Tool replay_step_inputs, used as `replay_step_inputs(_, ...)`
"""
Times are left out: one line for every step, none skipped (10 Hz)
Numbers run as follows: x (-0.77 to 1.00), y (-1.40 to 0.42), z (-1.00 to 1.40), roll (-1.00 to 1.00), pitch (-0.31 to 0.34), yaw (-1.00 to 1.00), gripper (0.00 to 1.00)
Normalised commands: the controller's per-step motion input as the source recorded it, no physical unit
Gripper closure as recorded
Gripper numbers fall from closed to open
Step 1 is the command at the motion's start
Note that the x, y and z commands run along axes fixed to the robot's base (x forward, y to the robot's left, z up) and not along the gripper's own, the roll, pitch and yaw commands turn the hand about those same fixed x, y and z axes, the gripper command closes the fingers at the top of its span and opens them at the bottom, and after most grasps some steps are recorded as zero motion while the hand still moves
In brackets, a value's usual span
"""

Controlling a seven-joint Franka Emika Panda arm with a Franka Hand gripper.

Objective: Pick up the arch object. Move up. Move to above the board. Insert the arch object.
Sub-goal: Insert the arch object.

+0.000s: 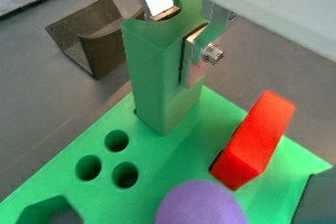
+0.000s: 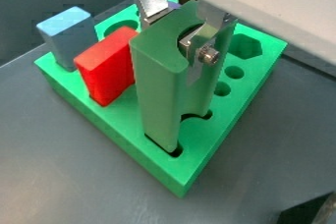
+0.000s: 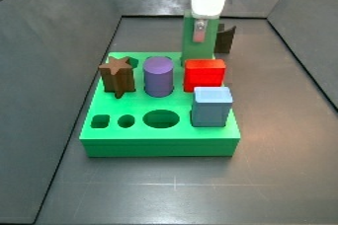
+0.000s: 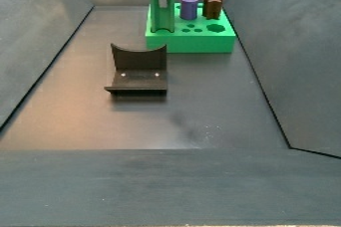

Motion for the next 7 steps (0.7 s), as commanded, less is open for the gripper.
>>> replay_step_inputs(-0.02, 0.31, -0.25, -0.02, 0.061, 0.0, 1.0)
replay_step_inputs(-0.28, 0.28, -0.18, 0.0, 0.06, 0.01, 1.0)
replay_step_inputs(-0.38, 0.07, -0.14, -0.02, 0.004, 0.0, 1.0)
replay_step_inputs(-0.01, 0.0, -0.28, -0.03, 0.0, 0.0, 1.0)
replay_step_inputs(0.1, 0.0, -0.4, 0.0, 0.026, 0.0, 1.0)
replay_step_inputs(0.16, -0.01, -0.54, 0.0, 0.024, -0.03, 1.0)
replay_step_inputs(0.16, 0.0, -0.56, 0.0, 0.014, -0.07, 1.0)
